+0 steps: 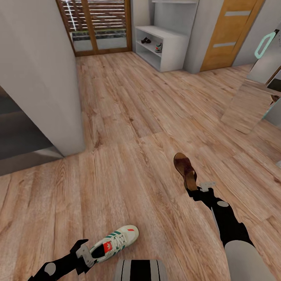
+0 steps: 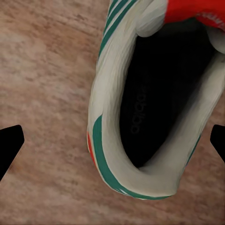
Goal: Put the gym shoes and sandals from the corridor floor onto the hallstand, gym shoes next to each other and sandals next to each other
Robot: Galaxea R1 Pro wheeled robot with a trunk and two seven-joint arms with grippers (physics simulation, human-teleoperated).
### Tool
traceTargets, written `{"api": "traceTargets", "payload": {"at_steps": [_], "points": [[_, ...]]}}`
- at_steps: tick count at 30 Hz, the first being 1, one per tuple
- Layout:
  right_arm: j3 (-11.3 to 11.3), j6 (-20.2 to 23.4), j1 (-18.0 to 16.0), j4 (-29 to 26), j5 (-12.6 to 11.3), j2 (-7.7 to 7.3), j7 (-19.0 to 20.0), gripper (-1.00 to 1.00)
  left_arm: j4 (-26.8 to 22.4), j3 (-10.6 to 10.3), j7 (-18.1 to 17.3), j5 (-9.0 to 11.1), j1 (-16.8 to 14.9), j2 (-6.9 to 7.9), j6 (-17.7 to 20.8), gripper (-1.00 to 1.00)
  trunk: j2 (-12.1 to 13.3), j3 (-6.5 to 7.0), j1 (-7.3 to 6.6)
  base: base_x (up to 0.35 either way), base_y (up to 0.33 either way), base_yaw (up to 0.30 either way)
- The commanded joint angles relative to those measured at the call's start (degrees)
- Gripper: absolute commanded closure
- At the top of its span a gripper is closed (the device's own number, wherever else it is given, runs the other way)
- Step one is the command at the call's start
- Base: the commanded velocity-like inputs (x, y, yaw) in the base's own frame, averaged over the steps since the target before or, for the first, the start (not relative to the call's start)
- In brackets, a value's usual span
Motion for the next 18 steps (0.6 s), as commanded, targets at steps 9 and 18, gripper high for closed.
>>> {"api": "traceTargets", "payload": {"at_steps": [9, 18], "points": [[-0.2, 0.3, 0.0, -0.1, 0.2, 0.04, 0.4, 1.0, 0.0, 0.5, -0.3, -0.5, 0.0, -0.07, -0.3, -1.0, 0.0, -0.04, -0.01, 0.005, 0.0, -0.018], [-0.2, 0.3, 0.0, -0.1, 0.2, 0.05, 0.4, 1.0, -0.1, 0.4, -0.2, -0.6, 0.0, -0.07, -0.3, -1.0, 0.0, -0.04, -0.01, 0.0, 0.0, -0.152]]}}
